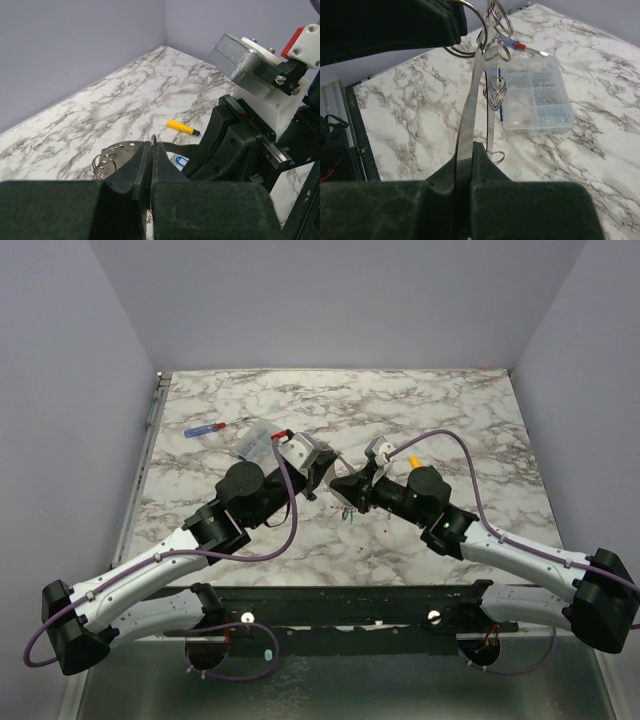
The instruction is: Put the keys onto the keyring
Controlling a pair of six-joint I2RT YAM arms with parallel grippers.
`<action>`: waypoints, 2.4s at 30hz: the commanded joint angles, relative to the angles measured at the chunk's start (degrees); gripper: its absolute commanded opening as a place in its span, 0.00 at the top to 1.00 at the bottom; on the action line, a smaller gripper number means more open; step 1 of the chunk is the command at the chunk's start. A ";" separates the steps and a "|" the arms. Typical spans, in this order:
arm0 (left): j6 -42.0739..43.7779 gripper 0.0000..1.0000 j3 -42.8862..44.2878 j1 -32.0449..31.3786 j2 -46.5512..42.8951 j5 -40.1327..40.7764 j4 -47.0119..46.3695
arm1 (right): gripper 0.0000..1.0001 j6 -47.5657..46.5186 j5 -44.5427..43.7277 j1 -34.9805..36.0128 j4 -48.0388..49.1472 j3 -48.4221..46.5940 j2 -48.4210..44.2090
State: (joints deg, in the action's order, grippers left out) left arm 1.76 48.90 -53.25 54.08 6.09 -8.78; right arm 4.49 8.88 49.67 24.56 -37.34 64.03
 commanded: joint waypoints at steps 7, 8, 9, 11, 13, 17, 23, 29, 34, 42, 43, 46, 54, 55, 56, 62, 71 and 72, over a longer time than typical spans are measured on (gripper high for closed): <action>-1.56 1.00 4.58 0.02 0.56 -1.84 6.94 | 0.98 -6.46 -0.25 0.34 -0.88 -0.49 -0.75; -1.54 1.00 5.45 0.07 0.85 -2.01 8.28 | 0.95 -6.68 -0.36 0.32 -1.04 -0.41 -0.75; -1.58 1.00 6.24 0.08 1.11 -2.16 10.44 | 0.92 -6.76 -0.33 0.34 -1.14 -0.28 -0.83; -3.09 1.00 7.80 0.01 1.39 -2.22 13.18 | 0.86 -7.01 -0.02 0.34 -1.31 -0.03 -1.07; -3.60 1.00 9.48 0.07 1.74 -2.12 15.73 | 0.81 -7.29 0.51 0.28 -1.19 0.46 -1.32; -3.96 1.00 13.00 0.04 3.15 -3.81 21.15 | 0.73 -7.20 1.84 0.29 -0.85 0.98 -1.14; -4.03 1.00 15.25 0.08 4.34 -3.60 24.92 | 0.60 -5.99 3.27 0.30 -1.97 1.03 -1.28; -3.11 1.00 17.35 0.08 5.84 -3.97 27.16 | 0.43 -5.91 4.27 0.34 -1.73 1.92 -3.37; -2.53 1.00 17.83 0.06 6.05 -4.35 28.08 | 0.34 -6.52 4.72 0.29 -4.17 1.65 -5.29; -0.31 1.00 20.10 0.07 7.46 -5.33 30.92 | 0.20 -5.54 6.82 0.28 -5.59 1.79 -9.46; -0.20 1.00 20.28 0.07 7.56 -5.44 31.12 | 0.19 -5.42 7.03 0.30 -5.88 1.73 -9.89; 0.07 1.00 20.97 0.08 8.06 -6.05 31.82 | 0.17 -4.98 7.69 0.27 -6.70 1.23 -10.90; 0.57 1.00 23.17 0.06 9.29 -8.14 34.35 | 0.11 -2.76 9.73 0.33 -5.24 0.22 -13.05; 0.56 1.00 23.42 0.01 9.38 -8.25 34.62 | 0.11 -2.62 10.01 0.34 -4.89 -0.09 -12.93; 0.53 1.00 23.49 0.07 9.56 -8.40 34.84 | 0.11 -2.57 10.44 0.31 -4.66 -0.30 -12.84; 0.91 1.00 24.94 0.05 10.82 -10.12 35.76 | 0.11 -1.70 11.33 0.32 -5.00 -2.35 -11.95; 3.17 1.00 29.12 0.08 13.23 -16.65 40.29 | 0.21 -3.94 15.10 0.30 -6.86 -2.77 -11.66; 3.31 1.00 29.40 0.04 13.35 -17.08 40.48 | 0.22 -3.96 14.96 0.26 -7.05 -2.81 -11.73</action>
State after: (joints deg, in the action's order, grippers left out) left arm 3.44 75.24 -53.21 66.96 -5.93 30.15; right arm 1.41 20.93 49.71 18.81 -38.37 52.01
